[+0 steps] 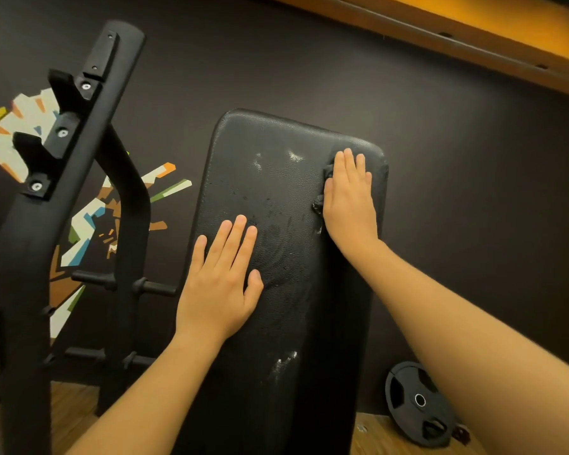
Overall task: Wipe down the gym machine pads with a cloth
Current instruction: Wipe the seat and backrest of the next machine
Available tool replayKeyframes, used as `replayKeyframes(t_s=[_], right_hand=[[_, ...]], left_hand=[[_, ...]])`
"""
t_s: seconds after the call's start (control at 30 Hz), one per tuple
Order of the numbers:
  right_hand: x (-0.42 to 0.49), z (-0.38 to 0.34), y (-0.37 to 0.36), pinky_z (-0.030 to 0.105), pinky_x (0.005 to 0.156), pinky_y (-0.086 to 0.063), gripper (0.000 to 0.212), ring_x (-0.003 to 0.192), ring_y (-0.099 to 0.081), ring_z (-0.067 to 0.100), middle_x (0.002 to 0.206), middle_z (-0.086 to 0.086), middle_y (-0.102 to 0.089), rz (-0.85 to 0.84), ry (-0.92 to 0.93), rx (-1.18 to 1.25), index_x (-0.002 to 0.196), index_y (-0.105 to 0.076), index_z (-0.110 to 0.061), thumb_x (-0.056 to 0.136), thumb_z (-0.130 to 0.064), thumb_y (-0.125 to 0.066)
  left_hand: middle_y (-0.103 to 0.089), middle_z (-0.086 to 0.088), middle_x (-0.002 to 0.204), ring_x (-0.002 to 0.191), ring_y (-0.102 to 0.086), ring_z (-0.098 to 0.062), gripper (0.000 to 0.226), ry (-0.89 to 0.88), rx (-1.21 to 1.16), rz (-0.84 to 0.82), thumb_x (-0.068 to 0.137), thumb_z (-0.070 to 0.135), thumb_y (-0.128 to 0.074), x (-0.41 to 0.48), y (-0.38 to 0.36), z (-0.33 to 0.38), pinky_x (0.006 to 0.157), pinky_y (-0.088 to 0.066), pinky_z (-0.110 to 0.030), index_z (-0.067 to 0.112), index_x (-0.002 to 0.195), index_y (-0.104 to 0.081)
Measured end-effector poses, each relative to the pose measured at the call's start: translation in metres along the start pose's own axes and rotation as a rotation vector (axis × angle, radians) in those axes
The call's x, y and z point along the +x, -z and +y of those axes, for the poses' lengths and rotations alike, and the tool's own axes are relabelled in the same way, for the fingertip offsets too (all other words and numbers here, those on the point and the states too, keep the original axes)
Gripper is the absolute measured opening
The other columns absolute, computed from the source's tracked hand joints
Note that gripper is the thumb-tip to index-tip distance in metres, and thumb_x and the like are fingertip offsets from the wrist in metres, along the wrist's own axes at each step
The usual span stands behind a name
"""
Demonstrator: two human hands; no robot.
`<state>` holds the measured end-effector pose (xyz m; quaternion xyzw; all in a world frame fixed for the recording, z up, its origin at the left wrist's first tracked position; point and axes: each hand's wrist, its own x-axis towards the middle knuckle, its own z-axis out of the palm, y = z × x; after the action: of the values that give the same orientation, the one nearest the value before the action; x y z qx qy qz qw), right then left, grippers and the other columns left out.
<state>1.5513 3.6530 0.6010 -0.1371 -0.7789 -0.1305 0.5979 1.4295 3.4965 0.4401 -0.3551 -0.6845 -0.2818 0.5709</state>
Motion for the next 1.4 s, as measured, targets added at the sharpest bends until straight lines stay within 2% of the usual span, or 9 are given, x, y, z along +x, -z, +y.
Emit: replayKeyframes(t_s=[0.2, 0.37, 0.57, 0.77, 0.93, 1.1, 1.27, 1.4], right_hand=[[0.024, -0.007, 0.002, 0.048, 0.128, -0.010, 0.052, 0.158, -0.004, 0.034, 0.170, 0.015, -0.012, 0.028, -0.055, -0.003, 0.161, -0.015, -0.001, 0.112, -0.016, -0.026], [-0.016, -0.013, -0.006, 0.047, 0.128, -0.009, 0.053, 0.158, -0.004, 0.035, 0.170, 0.013, -0.015, 0.080, -0.065, 0.021, 0.161, -0.016, -0.003, 0.111, -0.013, -0.029], [-0.016, -0.002, 0.001, 0.045, 0.128, -0.007, 0.053, 0.158, 0.000, 0.031, 0.171, 0.013, -0.009, -0.037, 0.008, 0.002, 0.162, -0.012, -0.003, 0.113, -0.016, -0.026], [-0.040, -0.015, -0.010, 0.044, 0.127, -0.006, 0.054, 0.158, -0.001, 0.034, 0.171, 0.012, -0.011, 0.061, -0.073, 0.006, 0.162, -0.013, -0.004, 0.112, -0.016, -0.029], [-0.022, -0.003, -0.004, 0.048, 0.128, -0.010, 0.053, 0.158, -0.001, 0.034, 0.171, 0.015, -0.009, 0.028, 0.005, -0.043, 0.161, -0.014, -0.002, 0.112, -0.016, -0.027], [-0.023, -0.016, -0.008, 0.046, 0.128, -0.009, 0.054, 0.158, -0.002, 0.034, 0.171, 0.013, -0.010, 0.091, -0.104, 0.006, 0.162, -0.013, -0.003, 0.112, -0.016, -0.027], [-0.055, -0.011, -0.015, 0.048, 0.127, -0.013, 0.054, 0.158, -0.005, 0.035, 0.170, 0.014, -0.015, 0.045, -0.004, -0.032, 0.161, -0.017, -0.003, 0.111, -0.016, -0.031], [-0.032, -0.007, -0.007, 0.048, 0.127, -0.011, 0.053, 0.158, -0.003, 0.034, 0.170, 0.015, -0.012, 0.024, 0.015, -0.011, 0.162, -0.016, -0.003, 0.111, -0.015, -0.027]], left_hand=[[-0.014, -0.004, 0.170, 0.158, -0.006, -0.020, 0.066, 0.005, -0.007, 0.000, 0.100, 0.038, -0.034, 0.000, 0.000, 0.000, 0.127, -0.010, -0.049, 0.017, 0.162, -0.023], [-0.014, -0.005, 0.170, 0.158, -0.007, -0.021, 0.065, -0.006, 0.004, -0.005, 0.101, 0.038, -0.031, 0.000, 0.000, 0.001, 0.127, -0.009, -0.049, 0.016, 0.162, -0.023], [-0.012, -0.005, 0.170, 0.158, -0.005, -0.021, 0.065, -0.003, 0.019, -0.011, 0.102, 0.039, -0.029, -0.001, 0.002, 0.001, 0.127, -0.007, -0.047, 0.016, 0.162, -0.021], [-0.011, -0.006, 0.170, 0.158, -0.006, -0.022, 0.065, -0.003, 0.023, -0.008, 0.101, 0.038, -0.029, 0.000, 0.002, 0.001, 0.127, -0.005, -0.047, 0.015, 0.162, -0.021], [-0.013, -0.006, 0.170, 0.158, -0.007, -0.022, 0.065, -0.001, 0.021, 0.007, 0.101, 0.037, -0.030, -0.001, 0.002, 0.002, 0.126, -0.006, -0.047, 0.015, 0.162, -0.022], [-0.012, -0.005, 0.170, 0.158, -0.005, -0.021, 0.065, 0.001, 0.015, -0.001, 0.102, 0.038, -0.029, -0.001, 0.002, 0.001, 0.127, -0.005, -0.047, 0.016, 0.162, -0.022], [-0.013, -0.005, 0.170, 0.157, -0.008, -0.022, 0.065, 0.004, 0.012, 0.009, 0.101, 0.037, -0.029, -0.001, 0.002, 0.003, 0.127, -0.007, -0.047, 0.016, 0.162, -0.022], [-0.013, -0.005, 0.170, 0.158, -0.007, -0.021, 0.065, 0.004, 0.017, 0.004, 0.101, 0.037, -0.030, -0.001, 0.002, 0.002, 0.127, -0.007, -0.048, 0.016, 0.162, -0.023]])
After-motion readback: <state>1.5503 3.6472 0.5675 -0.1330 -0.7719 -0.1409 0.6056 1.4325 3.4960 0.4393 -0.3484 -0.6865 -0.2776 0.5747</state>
